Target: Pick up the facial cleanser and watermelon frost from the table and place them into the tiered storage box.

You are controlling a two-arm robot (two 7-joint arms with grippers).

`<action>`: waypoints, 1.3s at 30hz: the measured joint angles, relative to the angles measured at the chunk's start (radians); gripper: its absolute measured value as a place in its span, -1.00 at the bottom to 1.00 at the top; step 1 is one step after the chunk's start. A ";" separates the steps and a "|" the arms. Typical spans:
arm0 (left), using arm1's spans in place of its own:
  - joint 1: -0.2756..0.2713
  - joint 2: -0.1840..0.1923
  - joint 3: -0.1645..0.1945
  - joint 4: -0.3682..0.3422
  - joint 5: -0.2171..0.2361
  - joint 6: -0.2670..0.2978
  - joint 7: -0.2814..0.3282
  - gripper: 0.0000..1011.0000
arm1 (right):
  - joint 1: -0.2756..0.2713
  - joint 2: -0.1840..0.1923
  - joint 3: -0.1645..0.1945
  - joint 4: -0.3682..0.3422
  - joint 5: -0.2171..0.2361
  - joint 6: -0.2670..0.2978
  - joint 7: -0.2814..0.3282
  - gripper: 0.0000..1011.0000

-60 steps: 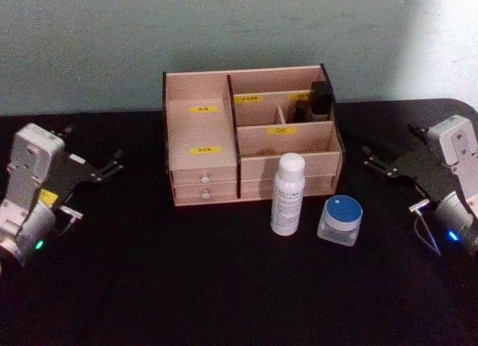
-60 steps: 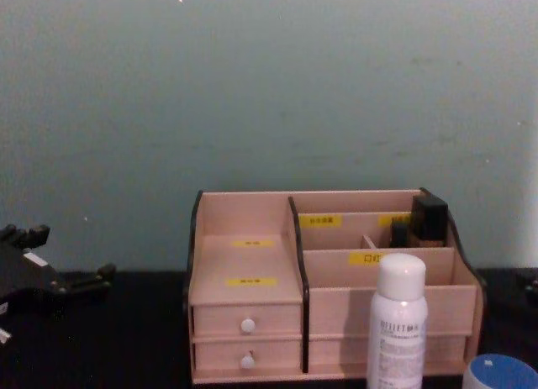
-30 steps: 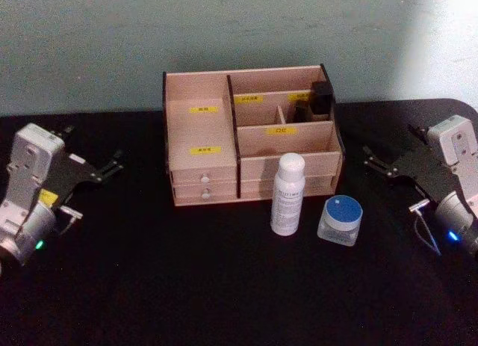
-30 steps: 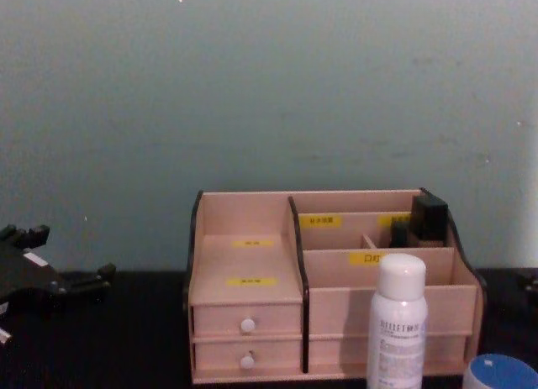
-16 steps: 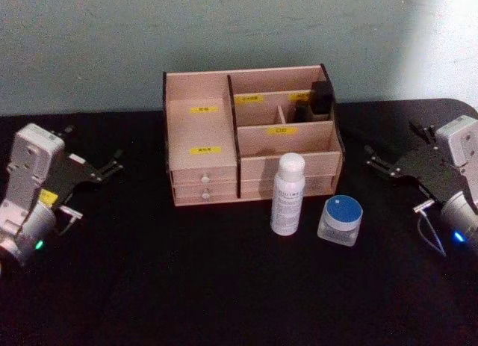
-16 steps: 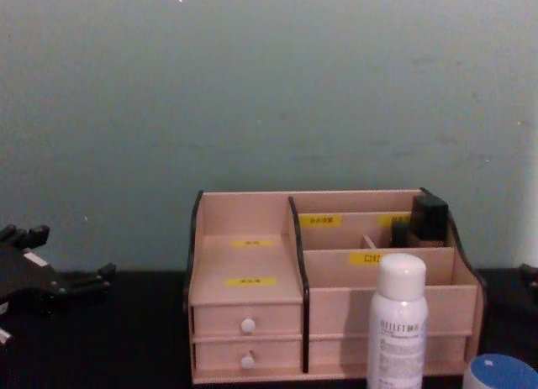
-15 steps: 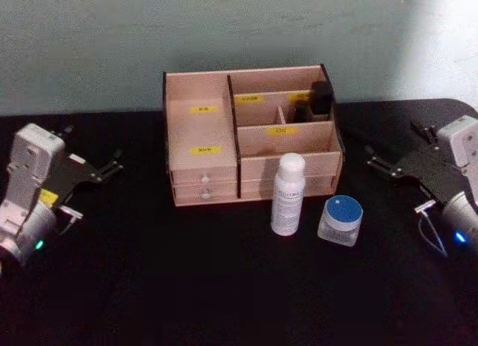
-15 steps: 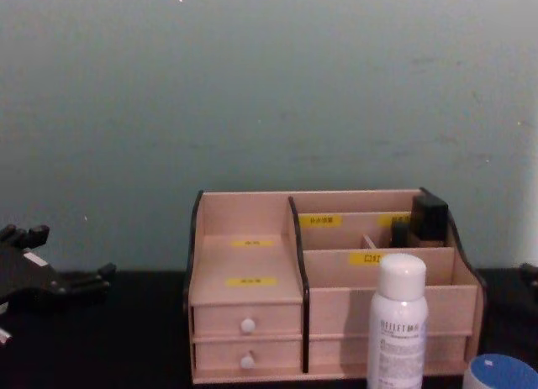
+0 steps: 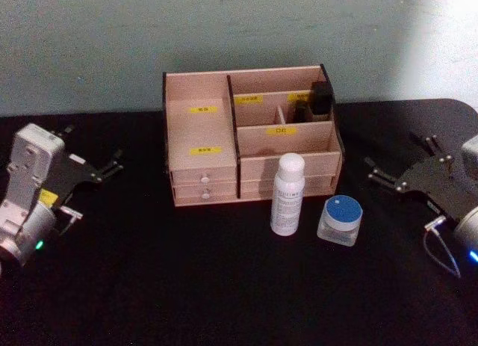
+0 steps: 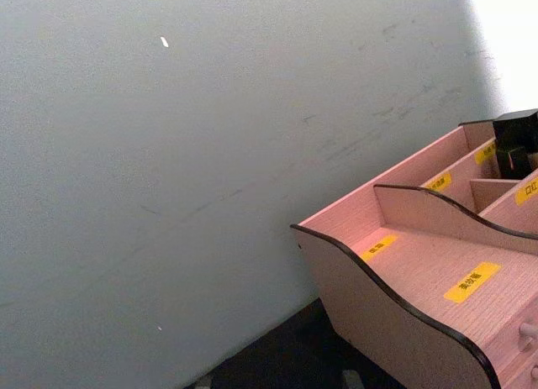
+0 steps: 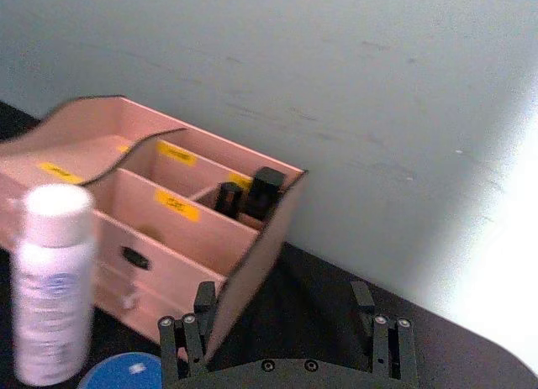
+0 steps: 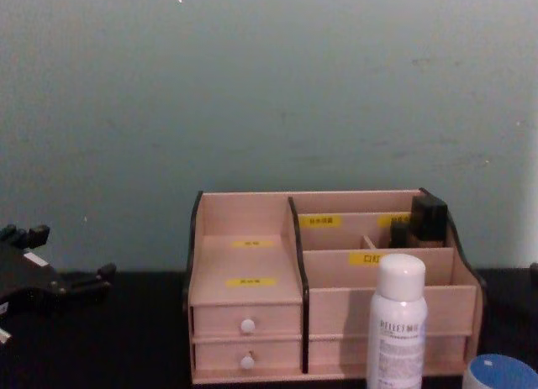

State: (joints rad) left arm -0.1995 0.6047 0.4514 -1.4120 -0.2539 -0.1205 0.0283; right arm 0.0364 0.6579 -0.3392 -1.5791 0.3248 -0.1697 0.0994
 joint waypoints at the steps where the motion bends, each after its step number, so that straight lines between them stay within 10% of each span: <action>1: 0.000 0.000 0.000 0.000 0.000 0.000 0.000 0.98 | -0.006 0.001 0.001 -0.006 0.004 -0.001 0.007 0.98; 16: 0.000 0.000 0.000 0.000 0.000 0.000 0.000 0.98 | -0.010 -0.046 -0.020 -0.011 0.082 0.004 0.174 0.98; 39: 0.000 0.000 0.000 0.000 0.000 0.000 0.000 0.98 | 0.074 -0.142 -0.074 0.103 0.039 0.042 0.305 0.98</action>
State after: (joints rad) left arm -0.1995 0.6047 0.4514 -1.4120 -0.2539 -0.1205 0.0283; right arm 0.1107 0.5161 -0.4130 -1.4766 0.3636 -0.1275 0.4040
